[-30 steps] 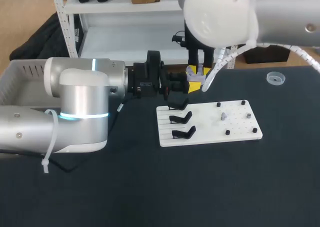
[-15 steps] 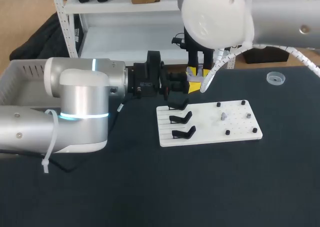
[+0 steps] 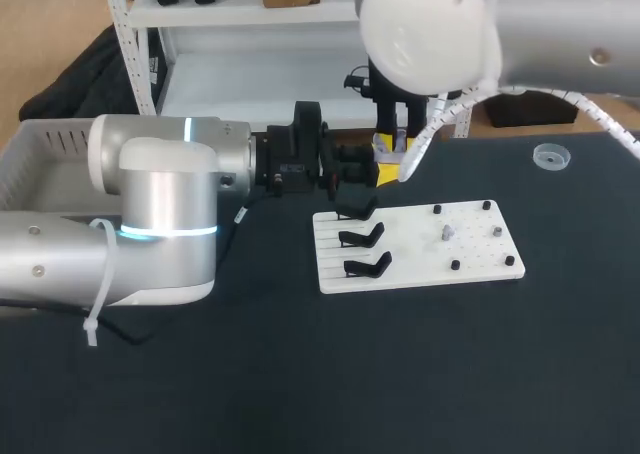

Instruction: Pick up each earbud case from the left stands, insert the matching earbuds, close the lid, and place the case in the box.

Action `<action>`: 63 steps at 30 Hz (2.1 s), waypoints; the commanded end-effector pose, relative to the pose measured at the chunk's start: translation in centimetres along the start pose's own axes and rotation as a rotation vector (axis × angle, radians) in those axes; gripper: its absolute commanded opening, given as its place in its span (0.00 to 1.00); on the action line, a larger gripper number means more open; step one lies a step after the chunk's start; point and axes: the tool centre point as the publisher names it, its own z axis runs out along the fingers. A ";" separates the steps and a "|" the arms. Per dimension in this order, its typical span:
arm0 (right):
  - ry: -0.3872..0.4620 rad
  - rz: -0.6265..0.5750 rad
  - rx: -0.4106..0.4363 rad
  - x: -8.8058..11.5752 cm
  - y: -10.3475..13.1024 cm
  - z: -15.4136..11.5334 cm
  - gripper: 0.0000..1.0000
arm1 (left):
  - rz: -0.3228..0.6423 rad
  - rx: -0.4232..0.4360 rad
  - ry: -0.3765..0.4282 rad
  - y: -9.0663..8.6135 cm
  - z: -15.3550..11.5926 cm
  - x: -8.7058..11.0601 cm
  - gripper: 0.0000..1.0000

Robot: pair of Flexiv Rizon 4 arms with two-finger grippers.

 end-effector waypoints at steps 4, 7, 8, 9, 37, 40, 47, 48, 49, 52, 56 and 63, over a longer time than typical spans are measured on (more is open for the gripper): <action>0.014 -0.002 0.015 -0.3 0.4 0.3 0.00 | -0.001 0.001 0.000 0.2 0.1 0.0 0.00; 0.015 -0.002 0.017 -0.3 0.4 0.4 0.16 | -0.001 0.001 0.000 0.2 0.1 0.0 0.00; 0.015 -0.002 0.017 -0.3 0.4 0.4 0.18 | -0.001 0.001 0.000 0.2 0.1 0.0 0.00; 0.014 -0.001 0.017 -0.3 0.4 0.3 0.20 | -0.001 0.001 0.000 0.2 0.1 0.0 0.00; -0.122 -0.036 -0.200 5.0 -4.9 -1.8 0.47 | -0.001 0.001 0.000 0.2 0.1 0.0 0.00; -0.158 -0.019 -0.247 5.4 -5.6 -1.7 0.63 | -0.001 0.001 0.000 0.2 0.1 0.0 0.00; -0.197 0.031 -0.257 6.0 -7.3 -0.3 1.00 | -0.001 0.001 0.000 0.2 0.1 0.0 0.00; -0.192 0.047 -0.259 6.0 -7.5 0.1 1.00 | -0.001 0.001 0.000 0.2 0.1 0.0 0.00; -0.189 0.057 -0.232 6.1 -7.6 0.2 1.00 | -0.001 0.001 0.000 0.2 0.1 0.0 0.00; -0.189 0.057 -0.232 6.1 -7.6 0.2 1.00 | -0.001 0.001 0.000 0.2 0.1 0.0 0.00; -0.189 0.057 -0.232 6.1 -7.6 0.2 1.00 | -0.001 0.001 0.000 0.2 0.1 0.0 0.00; -0.189 0.057 -0.232 6.1 -7.6 0.2 1.00 | -0.001 0.001 0.000 0.2 0.1 0.0 0.00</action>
